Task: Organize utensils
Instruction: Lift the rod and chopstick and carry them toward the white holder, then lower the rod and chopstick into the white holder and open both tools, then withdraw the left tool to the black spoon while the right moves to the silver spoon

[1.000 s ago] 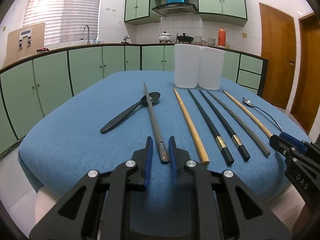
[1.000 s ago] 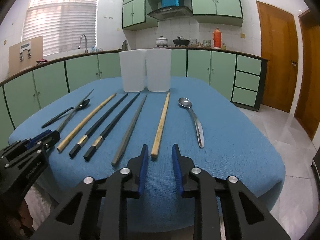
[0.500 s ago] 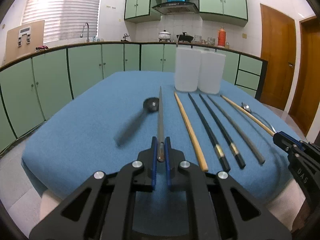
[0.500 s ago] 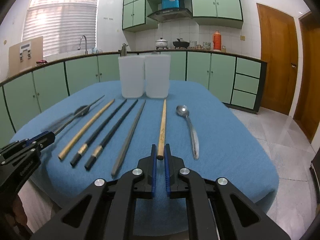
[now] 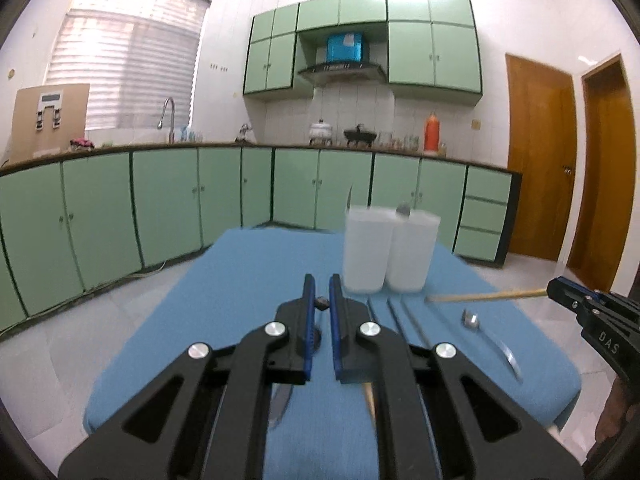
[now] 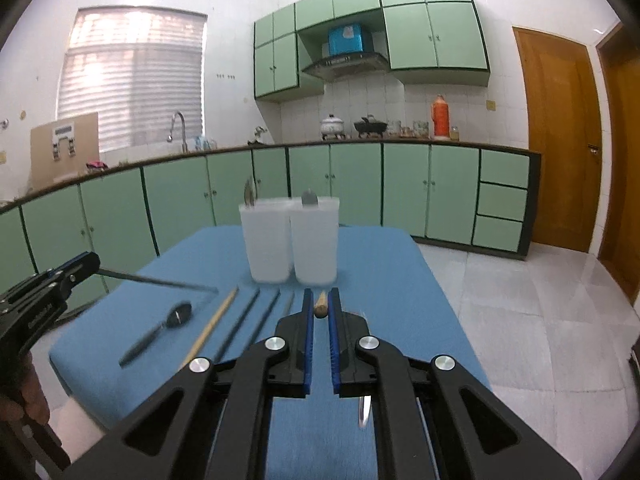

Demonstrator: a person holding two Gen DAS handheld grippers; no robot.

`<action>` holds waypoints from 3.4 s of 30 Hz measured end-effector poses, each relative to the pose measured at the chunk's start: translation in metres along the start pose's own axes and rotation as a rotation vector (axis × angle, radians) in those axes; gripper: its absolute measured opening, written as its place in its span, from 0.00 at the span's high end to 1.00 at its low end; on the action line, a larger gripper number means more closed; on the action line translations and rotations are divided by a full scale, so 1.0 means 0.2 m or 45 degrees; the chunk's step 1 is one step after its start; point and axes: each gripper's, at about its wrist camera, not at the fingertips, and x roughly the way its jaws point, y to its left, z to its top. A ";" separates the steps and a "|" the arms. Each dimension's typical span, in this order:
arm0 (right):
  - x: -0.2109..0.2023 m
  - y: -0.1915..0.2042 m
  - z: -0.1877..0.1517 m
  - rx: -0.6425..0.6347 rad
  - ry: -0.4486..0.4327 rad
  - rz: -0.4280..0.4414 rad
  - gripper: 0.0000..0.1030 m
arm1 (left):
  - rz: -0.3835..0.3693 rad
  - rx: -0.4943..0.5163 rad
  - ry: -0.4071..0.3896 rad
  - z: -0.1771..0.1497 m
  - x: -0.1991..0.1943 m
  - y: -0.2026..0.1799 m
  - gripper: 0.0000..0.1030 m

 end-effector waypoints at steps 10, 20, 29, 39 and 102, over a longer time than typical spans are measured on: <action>0.12 -0.07 0.35 -0.018 -0.003 0.083 0.93 | -0.056 0.010 -0.060 0.31 0.17 0.00 0.94; 0.24 -0.07 0.59 -0.059 0.023 0.186 0.93 | -0.131 -0.030 -0.033 0.53 0.33 0.01 0.94; 0.27 -0.09 0.82 -0.055 -0.023 0.234 0.93 | -0.189 -0.061 -0.049 0.67 0.37 0.00 0.94; 0.32 -0.09 1.19 -0.062 -0.137 0.249 0.93 | -0.247 -0.034 -0.208 1.01 0.41 -0.15 0.94; 0.67 -0.28 0.51 0.030 0.099 -0.029 0.26 | -0.121 0.027 0.166 0.48 0.73 0.04 0.16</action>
